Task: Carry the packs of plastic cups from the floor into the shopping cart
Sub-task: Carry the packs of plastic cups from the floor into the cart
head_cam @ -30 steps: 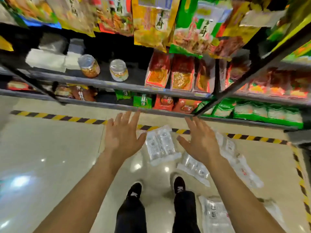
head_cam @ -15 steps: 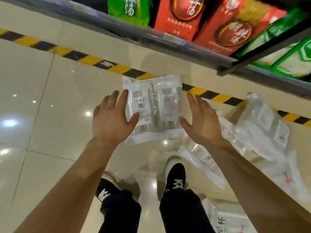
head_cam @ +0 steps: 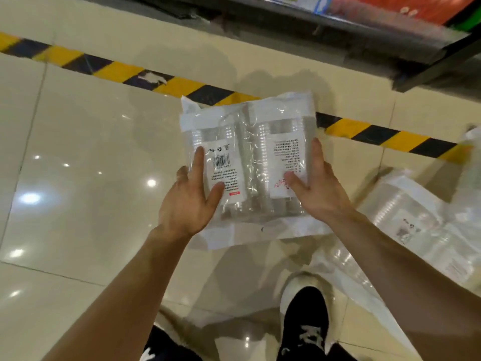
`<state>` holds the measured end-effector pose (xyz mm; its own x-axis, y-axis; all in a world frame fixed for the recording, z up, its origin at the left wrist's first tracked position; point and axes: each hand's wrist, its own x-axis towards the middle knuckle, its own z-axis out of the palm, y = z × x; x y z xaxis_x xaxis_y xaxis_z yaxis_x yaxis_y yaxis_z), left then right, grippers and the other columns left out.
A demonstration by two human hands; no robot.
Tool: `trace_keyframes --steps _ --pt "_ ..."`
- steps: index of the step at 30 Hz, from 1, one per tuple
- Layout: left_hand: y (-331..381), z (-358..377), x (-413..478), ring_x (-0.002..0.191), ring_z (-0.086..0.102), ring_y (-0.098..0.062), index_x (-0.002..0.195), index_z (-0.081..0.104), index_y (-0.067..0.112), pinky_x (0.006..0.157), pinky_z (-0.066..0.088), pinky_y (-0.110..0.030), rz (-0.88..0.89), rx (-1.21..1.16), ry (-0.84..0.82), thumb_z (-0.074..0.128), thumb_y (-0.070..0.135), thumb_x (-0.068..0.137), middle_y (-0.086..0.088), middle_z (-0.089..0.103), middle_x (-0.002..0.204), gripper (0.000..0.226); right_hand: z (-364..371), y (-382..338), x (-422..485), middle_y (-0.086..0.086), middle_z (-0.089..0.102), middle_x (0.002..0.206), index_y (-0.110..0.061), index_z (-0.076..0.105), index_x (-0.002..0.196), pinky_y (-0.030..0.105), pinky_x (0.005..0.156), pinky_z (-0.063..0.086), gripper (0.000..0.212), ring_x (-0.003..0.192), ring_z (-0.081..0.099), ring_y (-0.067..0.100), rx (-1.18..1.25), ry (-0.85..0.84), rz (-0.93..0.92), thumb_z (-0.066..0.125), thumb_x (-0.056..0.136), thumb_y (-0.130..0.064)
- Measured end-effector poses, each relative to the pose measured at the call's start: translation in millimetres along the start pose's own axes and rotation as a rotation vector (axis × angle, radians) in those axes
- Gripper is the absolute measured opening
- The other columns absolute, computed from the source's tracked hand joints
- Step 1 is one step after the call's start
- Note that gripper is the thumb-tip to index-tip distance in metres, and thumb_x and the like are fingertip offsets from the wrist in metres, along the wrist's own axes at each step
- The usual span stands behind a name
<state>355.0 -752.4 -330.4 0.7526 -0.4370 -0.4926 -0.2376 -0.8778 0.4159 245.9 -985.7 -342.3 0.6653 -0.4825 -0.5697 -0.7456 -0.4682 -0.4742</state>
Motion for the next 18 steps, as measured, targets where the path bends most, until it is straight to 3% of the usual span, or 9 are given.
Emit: trace_keyframes --steps 4,7,13,18 --pt "13.6 -55.1 -16.4 0.105 0.055 -0.041 0.155 0.006 0.027 0.084 0.046 -0.046 -0.026 -0.04 0.07 0.033 0.063 0.087 -0.022 0.047 0.127 0.082 -29.6 -38.9 -32.8 0.007 0.045 0.139 -0.044 -0.01 0.15 0.04 0.094 0.045 0.088 0.116 0.053 0.028 0.042 0.001 -0.059 0.053 0.089 -0.058" --pt "33.9 -129.3 -45.4 0.115 0.051 -0.042 0.154 0.008 0.032 0.089 0.046 -0.049 -0.046 -0.032 0.148 0.03 0.067 0.087 -0.023 0.042 0.137 0.078 -77.3 -96.9 -72.0 0.006 0.041 0.144 -0.044 -0.009 0.151 0.035 0.092 0.042 0.087 0.117 0.05 0.024 0.054 0.021 -0.145 0.053 0.09 -0.056" --pt "93.6 -332.9 -146.0 0.135 0.036 -0.038 0.153 0.01 0.04 0.099 0.041 -0.05 -0.15 -0.015 0.335 0.028 0.068 0.083 -0.019 0.028 0.153 0.077 -209.1 -268.5 -178.9 0.012 0.036 0.138 -0.041 -0.007 0.152 0.037 0.084 0.043 0.084 0.117 0.049 0.031 -0.024 0.077 -0.254 0.049 0.092 -0.056" --pt "124.8 -514.3 -255.1 0.127 0.044 -0.037 0.152 0.013 0.04 0.094 0.045 -0.049 -0.21 -0.064 0.525 0.028 0.072 0.081 -0.015 0.036 0.147 0.078 -320.7 -428.7 -281.8 0.014 0.038 0.14 -0.036 0.002 0.154 0.038 0.091 0.042 0.085 0.123 0.046 0.032 -0.096 0.14 -0.424 0.052 0.09 -0.059"
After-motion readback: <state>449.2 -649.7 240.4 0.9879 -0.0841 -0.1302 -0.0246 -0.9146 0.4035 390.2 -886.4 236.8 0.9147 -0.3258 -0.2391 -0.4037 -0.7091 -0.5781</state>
